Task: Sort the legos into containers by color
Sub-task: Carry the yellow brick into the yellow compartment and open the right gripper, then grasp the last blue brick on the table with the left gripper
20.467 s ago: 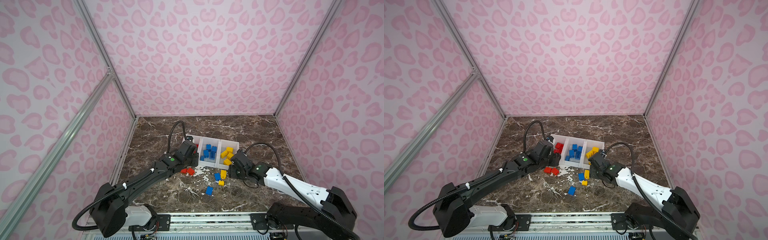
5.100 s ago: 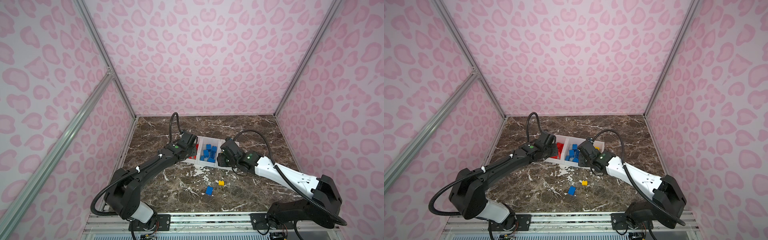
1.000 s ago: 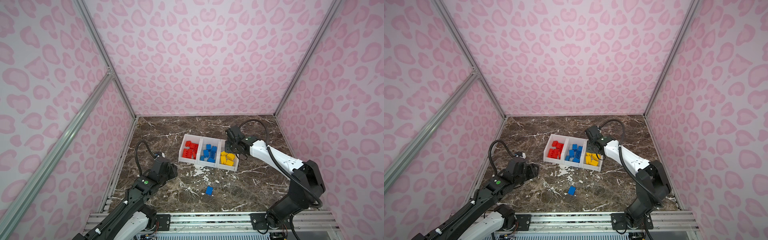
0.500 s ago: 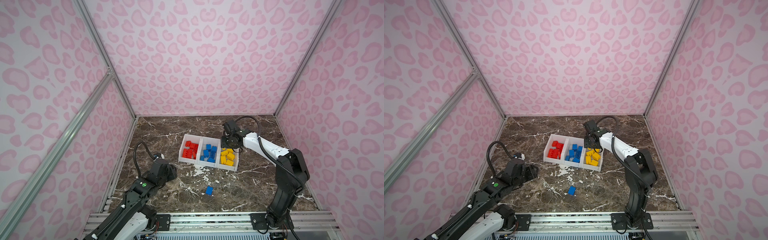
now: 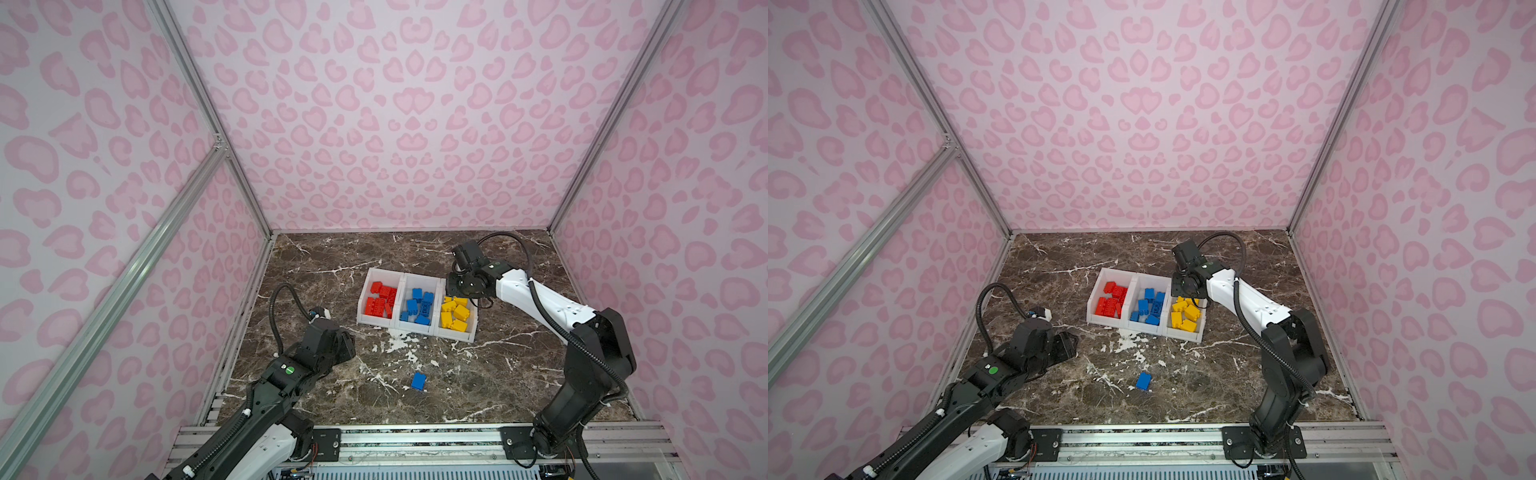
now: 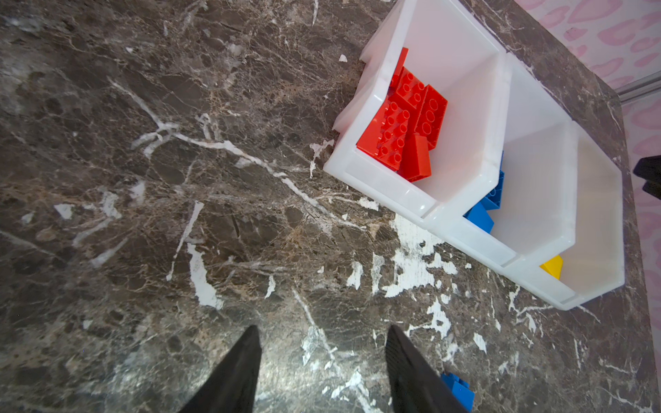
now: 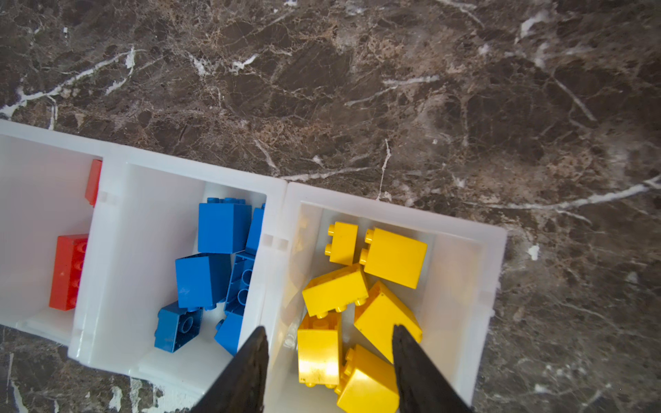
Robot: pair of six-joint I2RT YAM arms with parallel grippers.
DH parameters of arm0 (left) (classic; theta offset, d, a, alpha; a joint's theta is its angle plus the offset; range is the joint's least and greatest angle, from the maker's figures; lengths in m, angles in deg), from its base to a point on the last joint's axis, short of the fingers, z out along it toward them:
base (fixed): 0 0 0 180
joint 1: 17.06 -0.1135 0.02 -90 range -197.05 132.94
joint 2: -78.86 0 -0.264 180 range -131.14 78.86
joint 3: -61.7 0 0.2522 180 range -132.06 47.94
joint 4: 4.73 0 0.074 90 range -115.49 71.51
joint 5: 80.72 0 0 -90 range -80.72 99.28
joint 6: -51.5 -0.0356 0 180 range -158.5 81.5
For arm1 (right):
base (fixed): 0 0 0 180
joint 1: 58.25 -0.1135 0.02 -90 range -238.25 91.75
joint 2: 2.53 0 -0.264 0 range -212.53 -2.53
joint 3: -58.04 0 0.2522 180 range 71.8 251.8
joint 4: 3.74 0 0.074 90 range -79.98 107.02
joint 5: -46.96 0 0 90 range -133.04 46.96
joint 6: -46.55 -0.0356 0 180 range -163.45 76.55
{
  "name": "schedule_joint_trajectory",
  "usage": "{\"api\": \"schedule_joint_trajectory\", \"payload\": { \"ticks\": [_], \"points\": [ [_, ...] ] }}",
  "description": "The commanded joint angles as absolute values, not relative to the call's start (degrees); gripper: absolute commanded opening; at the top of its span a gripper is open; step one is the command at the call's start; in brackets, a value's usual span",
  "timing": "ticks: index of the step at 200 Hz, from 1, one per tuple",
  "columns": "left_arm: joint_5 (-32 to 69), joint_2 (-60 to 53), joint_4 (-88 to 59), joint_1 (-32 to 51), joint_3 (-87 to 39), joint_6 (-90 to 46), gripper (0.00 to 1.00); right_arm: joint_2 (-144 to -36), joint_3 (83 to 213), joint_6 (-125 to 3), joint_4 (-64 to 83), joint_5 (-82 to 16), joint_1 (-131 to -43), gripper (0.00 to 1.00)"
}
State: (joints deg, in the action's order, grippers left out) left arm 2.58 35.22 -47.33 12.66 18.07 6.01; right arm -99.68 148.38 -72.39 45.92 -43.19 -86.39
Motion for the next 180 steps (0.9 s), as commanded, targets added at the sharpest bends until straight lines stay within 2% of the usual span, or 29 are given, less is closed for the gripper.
{"api": "schedule_joint_trajectory", "payload": {
  "ticks": [1, 100, 138, 180],
  "points": [
    [1.6, 35.4, -47.8, 12.9, 18.4, 6.7, 0.58, -98.2, 146.5, -73.6, 45.1, -43.0, -86.5, 0.57],
    [2.3, 31.7, -45.4, 18.0, 17.7, 6.4, 0.59, -88.4, 138.2, -76.3, 44.0, -44.1, -86.9, 0.57],
    [-0.4, 25.9, -43.8, 25.6, 15.7, 5.6, 0.59, -85.2, 134.7, -78.0, 43.0, -44.1, -87.2, 0.57],
    [-1.3, 14.2, -41.2, 36.2, 11.3, 3.9, 0.60, -84.0, 132.6, -78.6, 43.1, -44.3, -87.2, 0.57]
  ]
}}
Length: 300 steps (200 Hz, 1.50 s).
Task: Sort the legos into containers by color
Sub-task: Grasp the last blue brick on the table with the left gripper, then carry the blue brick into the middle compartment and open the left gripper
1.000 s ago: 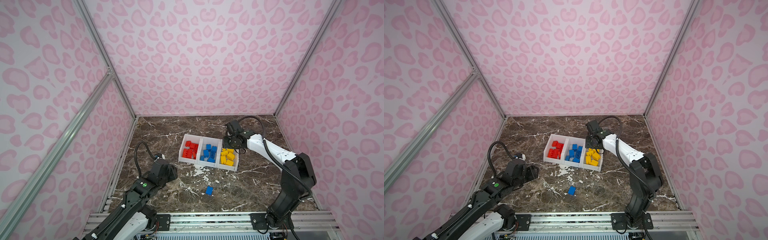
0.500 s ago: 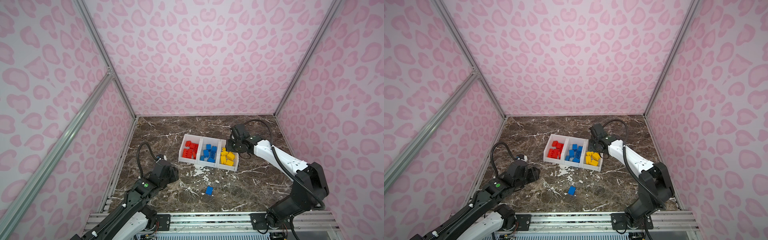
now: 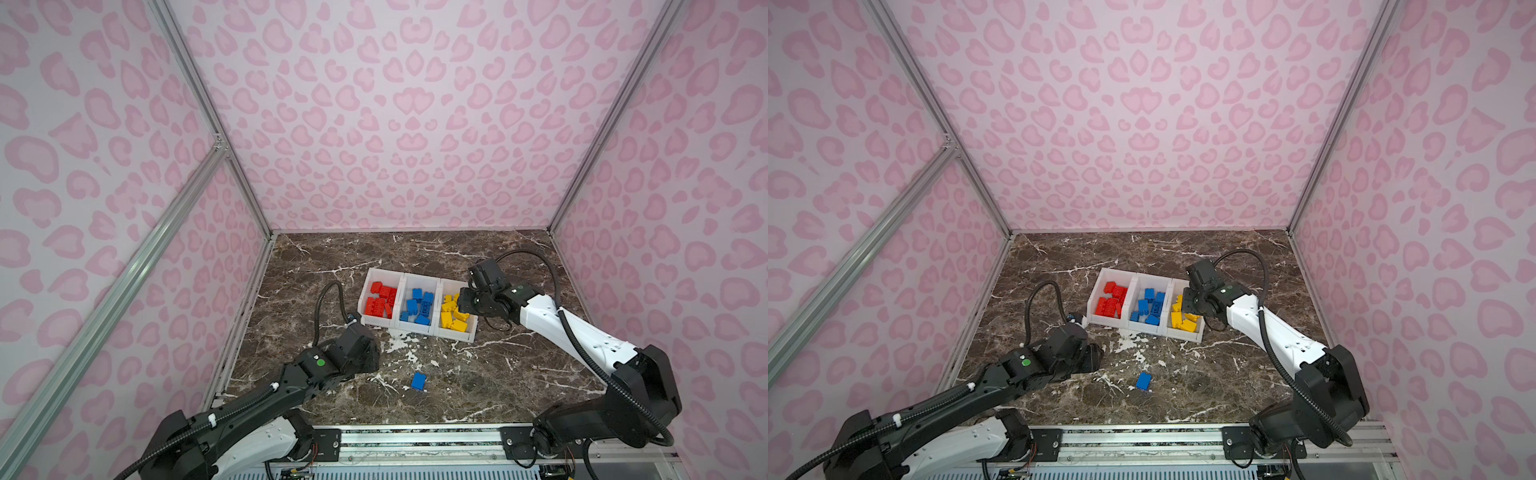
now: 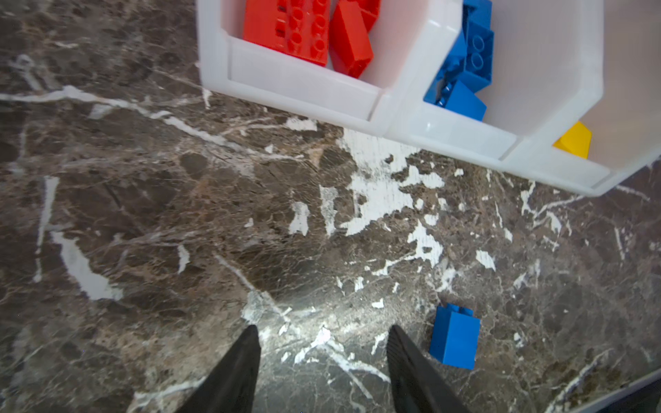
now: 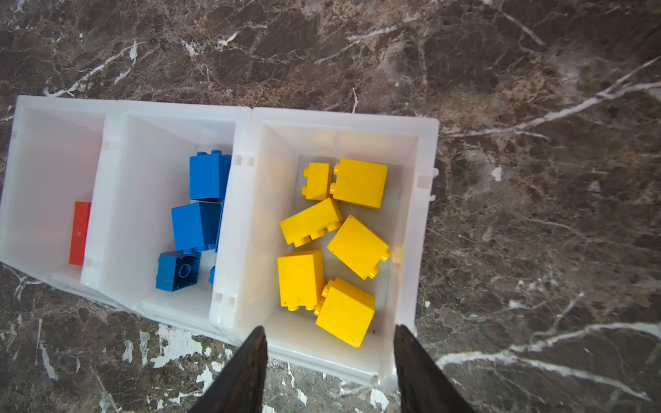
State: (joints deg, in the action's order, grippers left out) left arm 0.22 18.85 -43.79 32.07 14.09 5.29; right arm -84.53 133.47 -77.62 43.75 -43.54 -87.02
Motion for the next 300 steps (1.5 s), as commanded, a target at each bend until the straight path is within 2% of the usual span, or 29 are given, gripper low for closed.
{"api": "schedule_joint_trajectory", "payload": {
  "ticks": [1, 30, 66, 177, 200, 252, 300],
  "points": [
    [-1.3, 13.9, -41.1, 36.6, 11.2, 3.9, 0.60, -84.0, 132.6, -78.6, 43.1, -44.3, -87.2, 0.57],
    [-2.4, 4.3, -41.3, 43.6, 5.8, 0.2, 0.61, -83.5, 132.1, -78.7, 43.3, -44.7, -87.2, 0.57],
    [-0.9, -3.8, -41.3, 48.0, 1.0, -2.4, 0.61, -82.5, 131.2, -79.0, 43.4, -44.9, -87.1, 0.57],
    [2.8, -15.4, -39.8, 50.9, -3.7, -4.2, 0.58, -81.0, 129.0, -79.4, 43.4, -45.0, -87.2, 0.58],
    [2.9, -16.5, -39.7, 50.9, -4.1, -4.5, 0.55, -80.8, 128.5, -79.8, 43.1, -44.9, -87.1, 0.58],
    [2.8, -18.5, -39.0, 51.0, -4.6, -4.6, 0.39, -80.2, 128.1, -79.8, 43.3, -45.3, -87.1, 0.58],
    [1.9, -18.8, -39.4, 51.0, -5.5, -5.2, 0.32, -79.1, 127.8, -79.9, 43.9, -45.7, -87.1, 0.58]
  ]
}}
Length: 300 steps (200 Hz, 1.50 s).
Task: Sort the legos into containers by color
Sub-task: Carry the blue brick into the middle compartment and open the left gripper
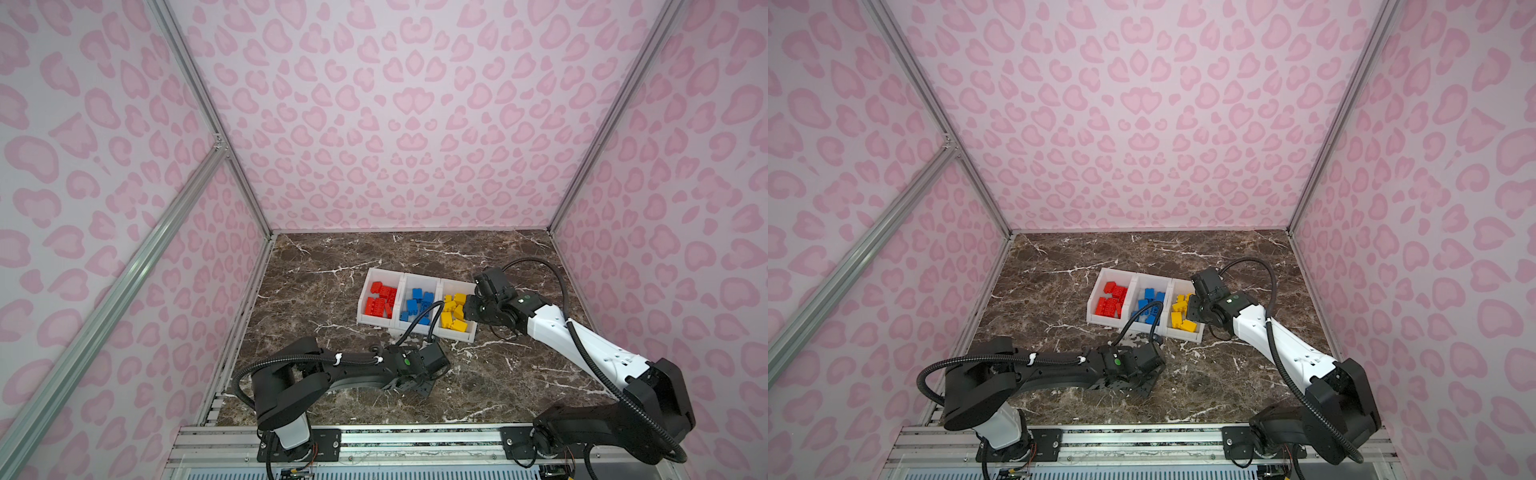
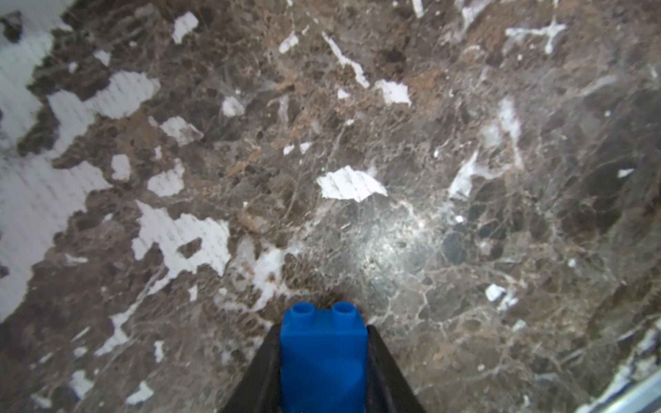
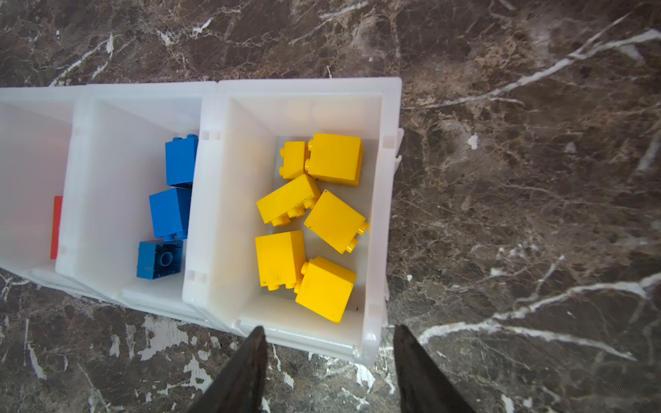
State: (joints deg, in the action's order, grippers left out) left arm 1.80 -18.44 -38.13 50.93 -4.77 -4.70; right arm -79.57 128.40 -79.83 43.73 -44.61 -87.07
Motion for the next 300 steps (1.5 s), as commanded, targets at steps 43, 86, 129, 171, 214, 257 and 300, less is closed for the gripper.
{"api": "schedule_joint_trajectory", "payload": {
  "ticks": [43, 86, 129, 171, 214, 257, 300],
  "points": [
    [-1.8, -15.7, -42.7, 47.3, -11.2, -10.7, 0.32, -77.2, 127.6, -79.9, 44.7, -46.5, -87.1, 0.58],
    [-2.1, -16.5, -45.7, 35.8, -22.9, -18.9, 0.33, -75.4, 127.3, -80.3, 44.8, -46.2, -87.0, 0.58],
    [-1.3, -25.7, -47.1, 27.9, -34.9, -23.3, 0.33, -72.5, 124.9, -80.6, 43.8, -44.9, -87.1, 0.58],
    [-1.4, -32.1, -47.7, 25.6, -41.3, -24.9, 0.33, -70.2, 123.2, -80.7, 43.4, -44.4, -87.1, 0.58],
    [-3.0, -34.5, -47.9, 24.6, -43.7, -25.5, 0.34, -69.7, 122.5, -80.7, 43.4, -44.3, -87.1, 0.58],
    [-3.8, -35.4, -48.4, 24.5, -44.6, -25.5, 0.50, -69.8, 122.5, -81.0, 43.2, -43.9, -87.1, 0.58],
    [-4.6, -34.5, -48.1, 24.4, -44.6, -25.2, 0.54, -69.7, 122.7, -80.7, 43.7, -44.1, -87.1, 0.58]
  ]
}}
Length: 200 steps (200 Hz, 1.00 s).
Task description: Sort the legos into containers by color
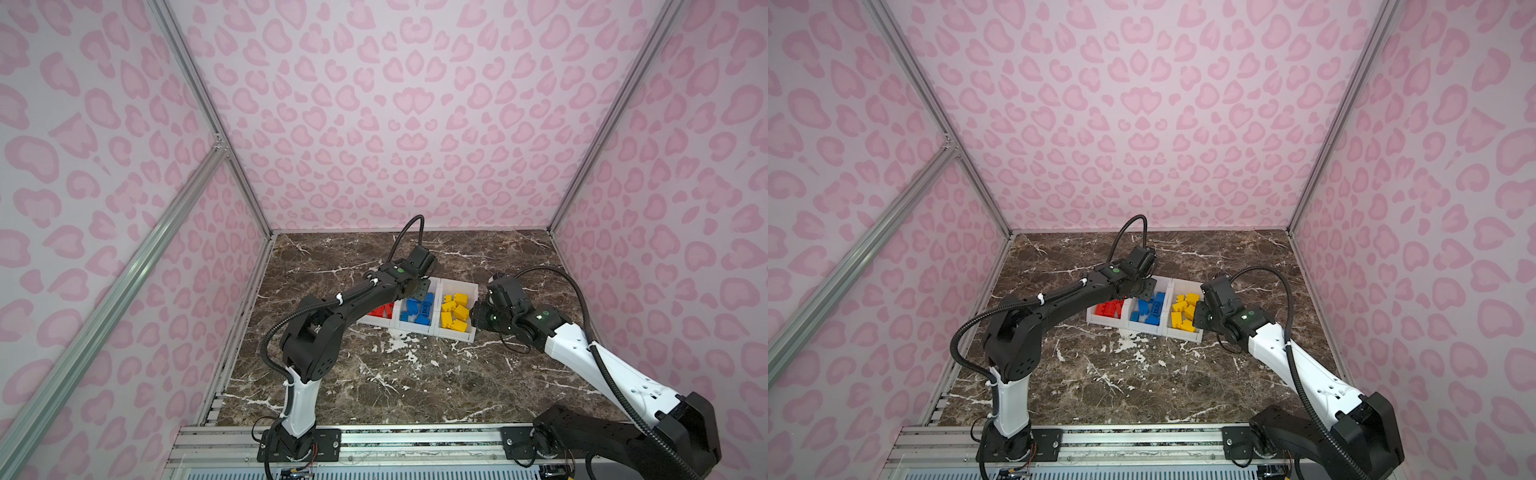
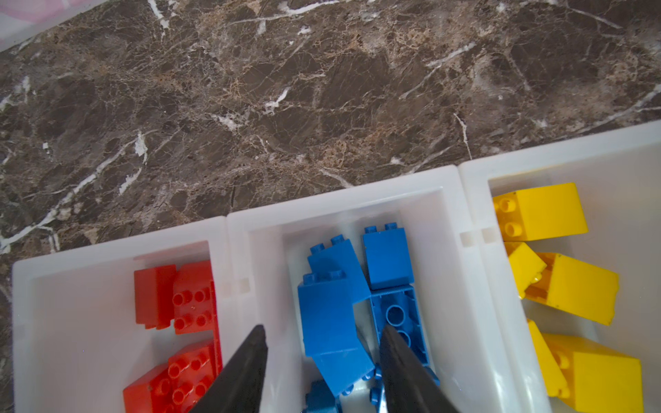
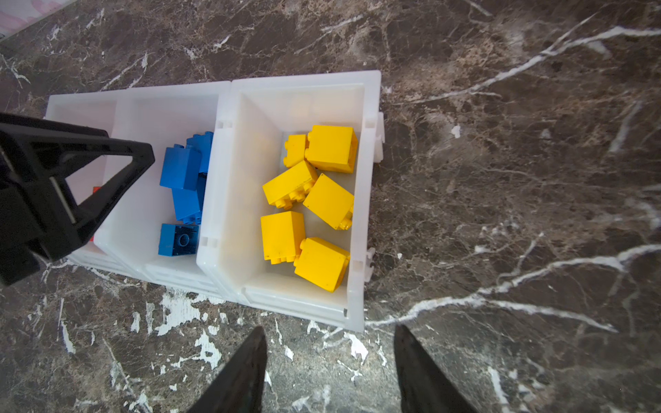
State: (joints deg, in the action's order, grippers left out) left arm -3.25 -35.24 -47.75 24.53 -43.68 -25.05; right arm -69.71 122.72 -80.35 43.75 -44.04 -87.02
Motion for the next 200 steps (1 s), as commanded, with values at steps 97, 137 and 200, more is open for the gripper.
{"api": "schedule_joint_trajectory", "payload": {
  "ticks": [97, 137, 200],
  "points": [
    [-5.5, -20.0, -41.1, 22.7, -33.1, -22.6, 0.55, -67.8, 122.0, -80.4, 44.9, -46.0, -86.9, 0.58],
    [-8.8, -4.8, -35.3, 18.6, -20.8, -21.8, 0.57, -65.3, 121.6, -79.8, 44.7, -48.6, -85.6, 0.58],
    [-28.6, 20.6, -25.1, 4.0, -2.0, -20.1, 0.98, -60.9, 119.8, -74.3, 39.4, -55.4, -78.5, 0.67]
  ]
}}
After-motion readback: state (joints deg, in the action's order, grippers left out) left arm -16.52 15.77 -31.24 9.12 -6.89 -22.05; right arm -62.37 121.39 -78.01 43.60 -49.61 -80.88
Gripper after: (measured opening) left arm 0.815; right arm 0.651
